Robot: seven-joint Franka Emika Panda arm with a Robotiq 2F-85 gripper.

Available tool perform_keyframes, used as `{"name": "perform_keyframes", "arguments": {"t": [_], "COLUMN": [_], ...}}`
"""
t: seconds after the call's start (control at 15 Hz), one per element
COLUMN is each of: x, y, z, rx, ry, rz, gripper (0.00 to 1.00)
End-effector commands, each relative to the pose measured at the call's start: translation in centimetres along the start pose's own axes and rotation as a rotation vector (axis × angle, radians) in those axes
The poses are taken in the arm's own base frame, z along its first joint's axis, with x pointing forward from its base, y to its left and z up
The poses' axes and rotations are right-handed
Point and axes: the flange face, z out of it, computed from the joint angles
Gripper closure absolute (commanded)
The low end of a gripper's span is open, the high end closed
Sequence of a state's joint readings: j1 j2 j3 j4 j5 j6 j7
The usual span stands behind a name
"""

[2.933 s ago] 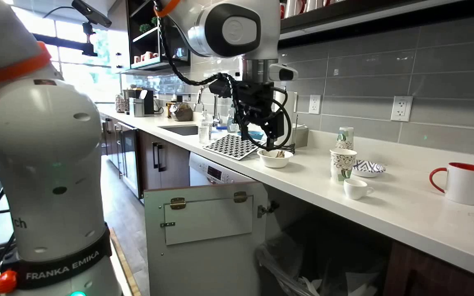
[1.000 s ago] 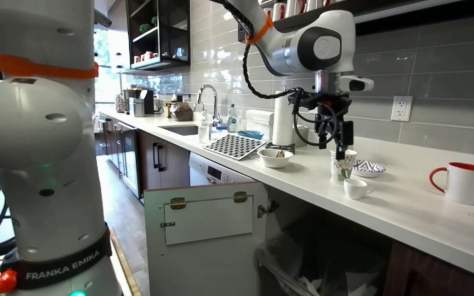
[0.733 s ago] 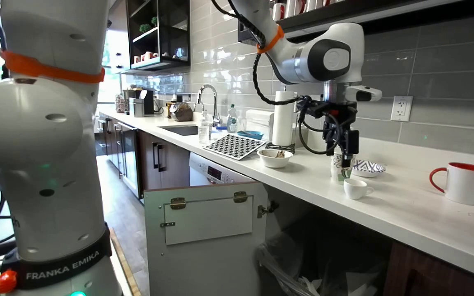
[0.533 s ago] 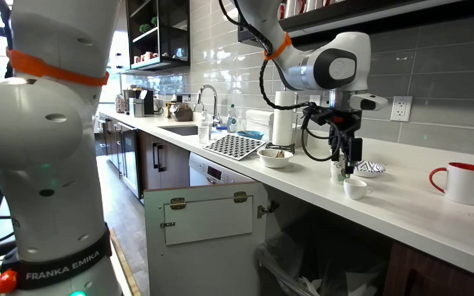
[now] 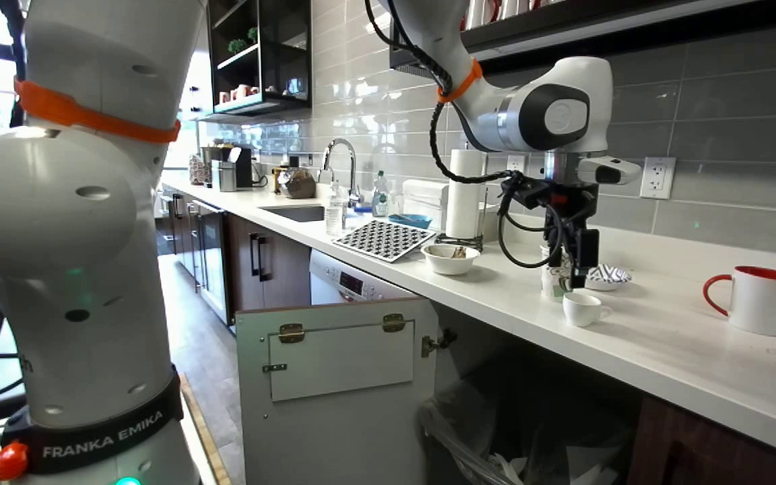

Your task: Pour the contents in the white mug into the coffee cup.

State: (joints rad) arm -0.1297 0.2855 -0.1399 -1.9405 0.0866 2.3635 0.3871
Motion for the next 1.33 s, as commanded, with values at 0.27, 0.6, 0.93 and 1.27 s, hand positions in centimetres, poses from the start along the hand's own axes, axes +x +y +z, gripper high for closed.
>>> {"name": "perform_keyframes", "arguments": {"t": [0.27,0.6,0.93,1.27], "x": [3.9,5.6,6.6,6.5], "y": [0.3,0.0,-0.1,-0.5], "z": [2.4,3.8,4.7,4.5], "rx": [0.001,0.038,0.06,0.048], "ry": [0.032,0.016,0.008,0.024], "rz": [0.046,0.016,-0.035,-0.046], "gripper": [0.0,0.0,0.0,0.0]}}
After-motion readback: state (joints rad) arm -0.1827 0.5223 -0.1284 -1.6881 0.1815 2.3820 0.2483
